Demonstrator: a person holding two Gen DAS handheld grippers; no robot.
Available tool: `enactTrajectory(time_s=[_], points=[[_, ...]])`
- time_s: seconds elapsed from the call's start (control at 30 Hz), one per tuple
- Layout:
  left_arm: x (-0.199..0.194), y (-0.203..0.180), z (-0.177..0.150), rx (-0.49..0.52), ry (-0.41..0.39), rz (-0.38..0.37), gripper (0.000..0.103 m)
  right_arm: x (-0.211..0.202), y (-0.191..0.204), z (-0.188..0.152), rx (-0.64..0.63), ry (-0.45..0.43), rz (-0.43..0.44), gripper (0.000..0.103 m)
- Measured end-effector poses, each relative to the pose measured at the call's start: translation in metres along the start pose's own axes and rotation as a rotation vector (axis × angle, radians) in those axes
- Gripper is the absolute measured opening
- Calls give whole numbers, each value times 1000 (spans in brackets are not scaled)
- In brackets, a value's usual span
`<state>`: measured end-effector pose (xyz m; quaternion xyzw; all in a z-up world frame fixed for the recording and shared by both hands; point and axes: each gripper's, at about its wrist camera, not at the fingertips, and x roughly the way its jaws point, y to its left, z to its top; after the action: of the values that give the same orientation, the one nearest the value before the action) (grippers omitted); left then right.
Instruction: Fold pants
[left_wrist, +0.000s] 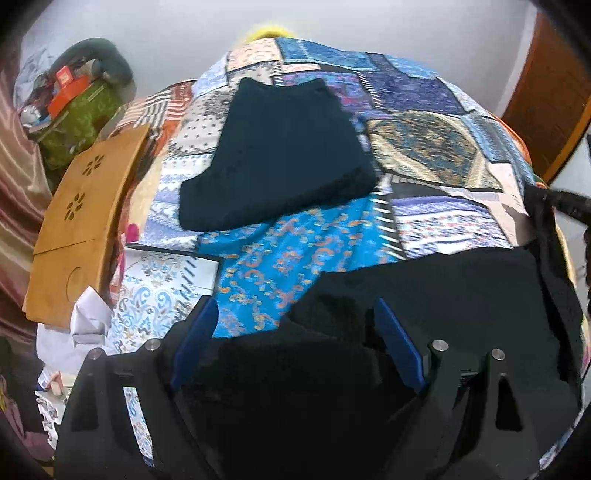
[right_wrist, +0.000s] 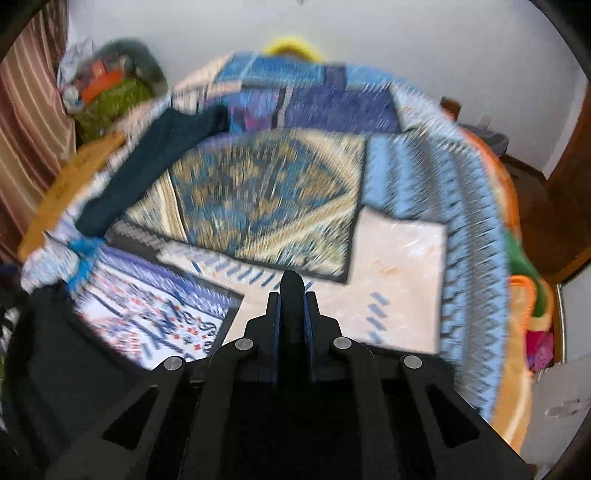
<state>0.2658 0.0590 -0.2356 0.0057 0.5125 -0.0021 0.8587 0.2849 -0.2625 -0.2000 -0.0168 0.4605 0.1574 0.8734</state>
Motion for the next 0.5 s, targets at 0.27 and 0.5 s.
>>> enactTrajectory(time_s=[0.27,0.5], points=[[-3,-57,-14,124,56,2,91,-133,-46,9,75,-269,-15,10],[-8,-97,-29,177,78,15,91,-167,-74,-30,70,-312,-39,10]])
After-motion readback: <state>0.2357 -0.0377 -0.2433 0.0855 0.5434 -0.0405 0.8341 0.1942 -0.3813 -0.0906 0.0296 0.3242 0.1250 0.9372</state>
